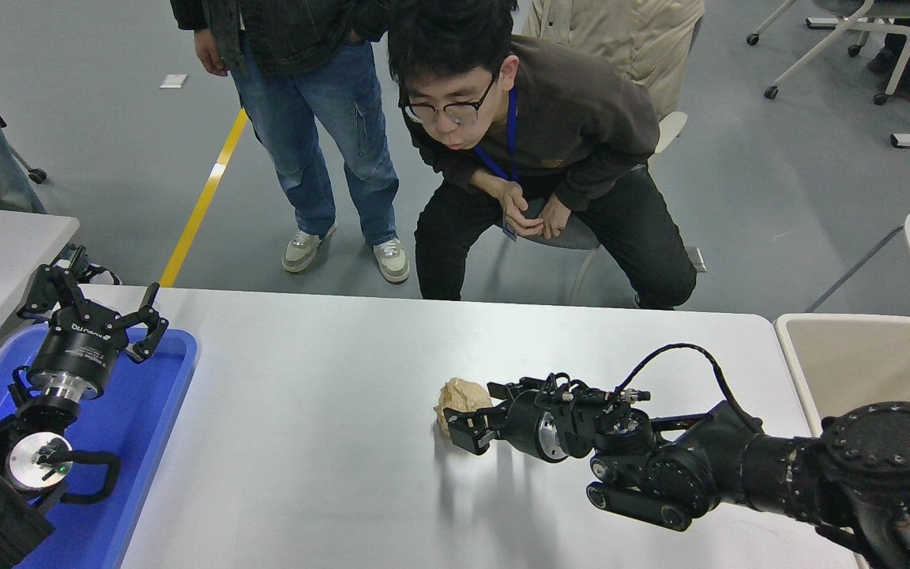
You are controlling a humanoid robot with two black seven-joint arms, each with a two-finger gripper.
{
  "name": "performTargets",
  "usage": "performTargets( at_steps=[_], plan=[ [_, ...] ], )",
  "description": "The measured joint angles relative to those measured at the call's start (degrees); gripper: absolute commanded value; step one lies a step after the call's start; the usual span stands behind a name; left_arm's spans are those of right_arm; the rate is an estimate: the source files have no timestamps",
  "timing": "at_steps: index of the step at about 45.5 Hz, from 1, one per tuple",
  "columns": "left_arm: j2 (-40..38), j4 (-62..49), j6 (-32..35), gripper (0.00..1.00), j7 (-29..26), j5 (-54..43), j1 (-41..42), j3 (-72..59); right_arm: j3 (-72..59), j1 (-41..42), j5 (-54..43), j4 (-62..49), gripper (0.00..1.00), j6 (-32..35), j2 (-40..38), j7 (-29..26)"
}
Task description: Clean the table surface
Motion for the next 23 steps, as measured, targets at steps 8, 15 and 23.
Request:
performTargets(
  at_steps=[8,15,23],
  plan=[
    [0.0,0.0,0.0,1.00,0.0,0.0,0.0,0.0,-0.3,0.2,0.0,0.0,0.99,0.1,0.0,0.1],
    [0.0,0.0,0.0,1.00,0.0,0.0,0.0,0.0,-1.4,1.2,0.0,1.1,0.99,0.4,0.0,1.8],
    [0.0,0.0,0.0,1.00,0.0,0.0,0.0,0.0,-4.0,2.2,0.1,3.0,0.99,0.6,0.0,4.0]
  ],
)
